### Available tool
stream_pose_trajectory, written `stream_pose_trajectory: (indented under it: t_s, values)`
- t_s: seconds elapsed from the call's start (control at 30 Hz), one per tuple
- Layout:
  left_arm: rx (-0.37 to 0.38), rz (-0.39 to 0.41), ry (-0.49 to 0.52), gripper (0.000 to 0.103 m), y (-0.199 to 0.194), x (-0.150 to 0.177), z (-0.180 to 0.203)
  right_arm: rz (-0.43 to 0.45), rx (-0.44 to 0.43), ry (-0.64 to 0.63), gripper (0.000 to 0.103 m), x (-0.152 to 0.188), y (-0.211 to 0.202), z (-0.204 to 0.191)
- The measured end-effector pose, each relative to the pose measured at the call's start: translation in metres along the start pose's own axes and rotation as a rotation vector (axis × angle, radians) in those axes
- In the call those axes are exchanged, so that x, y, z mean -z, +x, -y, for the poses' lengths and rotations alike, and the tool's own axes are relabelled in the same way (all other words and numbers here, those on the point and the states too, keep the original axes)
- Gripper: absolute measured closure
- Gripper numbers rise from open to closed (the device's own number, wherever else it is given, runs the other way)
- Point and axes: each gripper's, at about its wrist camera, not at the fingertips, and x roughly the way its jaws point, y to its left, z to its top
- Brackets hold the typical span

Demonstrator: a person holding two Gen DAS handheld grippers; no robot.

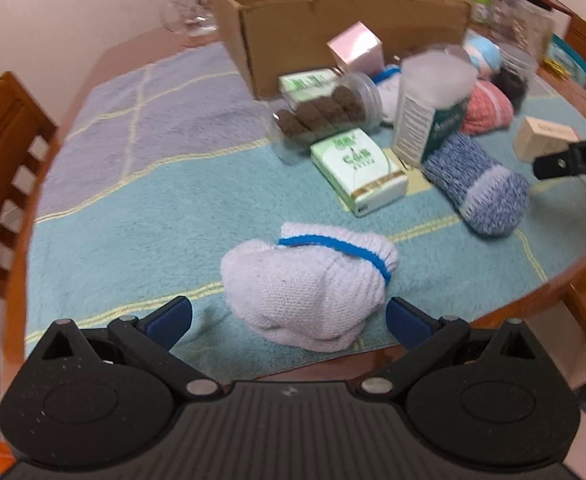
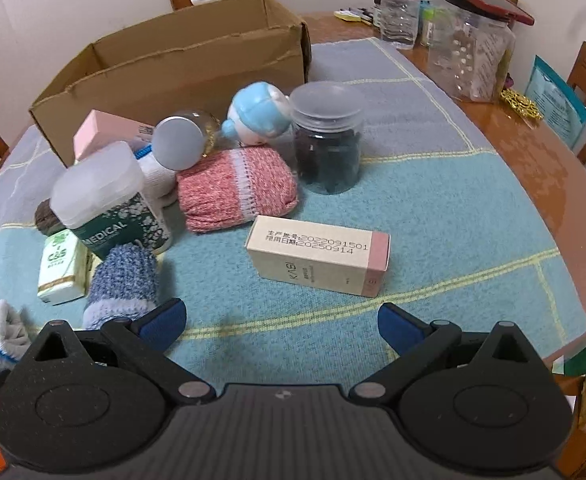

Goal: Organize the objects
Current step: 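Grasp the white sock with the left tool while the right tool grasps the cream box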

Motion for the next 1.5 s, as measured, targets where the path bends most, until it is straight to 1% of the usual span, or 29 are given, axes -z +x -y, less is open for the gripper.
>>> stream_pose_trajectory:
  t_s: [0.07,0.2,0.33,0.4,0.5,0.67,0.9,1.03,1.17,1.23,1.4,1.5]
  values:
    - [0.039,-0.016,0.016,0.001,0.006,-0.001,-0.003,-0.010,0.007,0.006,0.000,0.000,0.005,-0.001]
    - [0.054,-0.046,0.052,0.001,0.017,-0.004,-0.006,-0.031,0.036,0.003,0.000,0.000,0.015,-0.002]
    - [0.104,-0.068,0.030,0.001,0.024,-0.007,-0.014,-0.044,0.068,0.000,0.000,-0.002,0.024,-0.002]
    - [0.114,-0.070,0.031,0.001,0.025,-0.009,-0.015,-0.045,0.082,0.004,0.000,-0.002,0.028,-0.001]
    - [0.116,-0.070,0.037,0.000,0.026,-0.011,-0.015,-0.035,0.118,-0.016,0.000,-0.004,0.034,-0.003]
    - [0.127,-0.071,0.049,0.000,0.027,-0.013,-0.016,-0.007,0.143,0.016,0.000,-0.009,0.039,-0.002]
    - [0.142,-0.083,0.079,0.001,0.027,-0.016,-0.015,0.001,0.154,0.032,0.000,-0.022,0.046,-0.003]
    - [0.164,-0.090,0.080,0.003,0.027,-0.016,-0.013,-0.004,0.155,0.035,0.000,-0.025,0.047,-0.002]
    - [0.159,-0.080,0.077,0.006,0.026,-0.016,-0.013,-0.018,0.151,0.032,0.000,-0.027,0.048,0.001]
    - [0.161,-0.075,0.069,0.009,0.024,-0.017,-0.014,-0.028,0.152,0.034,0.000,-0.029,0.047,0.001]
    - [0.159,-0.073,0.062,0.012,0.023,-0.017,-0.019,-0.035,0.169,0.049,0.000,-0.030,0.044,0.002]
    - [0.155,-0.072,0.066,0.013,0.023,-0.018,-0.018,-0.027,0.167,0.038,0.004,-0.031,0.041,0.001]
